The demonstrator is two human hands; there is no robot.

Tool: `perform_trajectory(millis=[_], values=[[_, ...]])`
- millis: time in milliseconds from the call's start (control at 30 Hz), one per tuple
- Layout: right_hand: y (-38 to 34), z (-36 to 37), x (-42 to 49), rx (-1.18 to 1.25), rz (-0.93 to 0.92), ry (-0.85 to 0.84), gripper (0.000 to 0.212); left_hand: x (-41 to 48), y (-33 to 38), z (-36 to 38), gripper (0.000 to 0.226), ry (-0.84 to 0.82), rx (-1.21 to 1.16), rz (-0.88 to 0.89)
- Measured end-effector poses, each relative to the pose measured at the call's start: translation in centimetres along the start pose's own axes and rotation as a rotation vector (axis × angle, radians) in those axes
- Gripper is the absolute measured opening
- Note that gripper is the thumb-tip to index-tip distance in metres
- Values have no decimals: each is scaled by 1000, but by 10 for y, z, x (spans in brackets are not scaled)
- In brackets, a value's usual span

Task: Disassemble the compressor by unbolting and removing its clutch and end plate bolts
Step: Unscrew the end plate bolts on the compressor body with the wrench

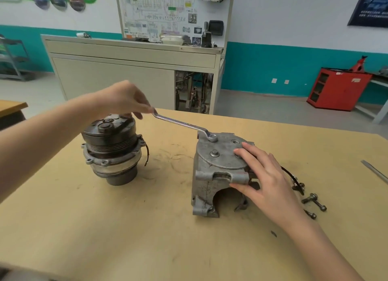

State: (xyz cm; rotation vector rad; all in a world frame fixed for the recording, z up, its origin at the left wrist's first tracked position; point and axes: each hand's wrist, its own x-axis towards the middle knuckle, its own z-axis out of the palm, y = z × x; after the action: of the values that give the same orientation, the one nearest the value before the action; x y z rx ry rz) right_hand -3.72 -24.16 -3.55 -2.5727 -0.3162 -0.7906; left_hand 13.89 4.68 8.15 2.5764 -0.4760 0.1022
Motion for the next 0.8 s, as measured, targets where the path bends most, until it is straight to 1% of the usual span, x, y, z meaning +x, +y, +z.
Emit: perform_trajectory(millis=[33, 100, 167, 200, 267, 300, 367, 400, 500, 567, 600, 633, 667, 700, 800], values=[[1, 0, 0, 3, -5, 7, 66, -17, -7, 3, 3, 42, -62, 9], [1, 1, 1, 15, -11, 18, 66, -46, -16, 12, 8, 182, -90, 35], [0, 1, 1, 17, -10, 18, 66, -69, -16, 19, 9, 297, 30, 129], [-1, 1, 1, 16, -8, 16, 67, -79, -14, 19, 11, 357, 149, 223], [-1, 1, 1, 18, -7, 15, 67, -97, -5, 10, 17, 468, 391, 492], [-1, 1, 0, 19, -8, 14, 67, -105, 1, 6, 25, 482, 446, 620], [0, 2, -1, 23, -1, 15, 67, -120, 17, 3, 39, 412, 421, 786], [0, 3, -1, 25, 0, 18, 66, -128, 28, 5, 41, 360, 375, 847], [3, 6, -1, 4, -27, 31, 63, -137, 73, 21, 33, 144, 232, 1008], [5, 9, -3, 39, 0, 31, 62, -128, 113, 37, 28, -75, 176, 1017], [3, 9, -3, 120, 53, 26, 61, -119, 134, 45, 23, -183, 165, 994], [1, 9, -4, 177, 92, 26, 60, -108, 153, 52, 18, -252, 149, 974], [0, 9, -4, 166, 94, 34, 62, -93, 172, 60, 14, -267, 134, 957], [0, 9, -5, 100, 58, 36, 63, -76, 190, 67, 12, -241, 126, 940], [2, 6, -4, -26, -18, 24, 65, -25, 222, 87, 21, -100, 153, 849]])
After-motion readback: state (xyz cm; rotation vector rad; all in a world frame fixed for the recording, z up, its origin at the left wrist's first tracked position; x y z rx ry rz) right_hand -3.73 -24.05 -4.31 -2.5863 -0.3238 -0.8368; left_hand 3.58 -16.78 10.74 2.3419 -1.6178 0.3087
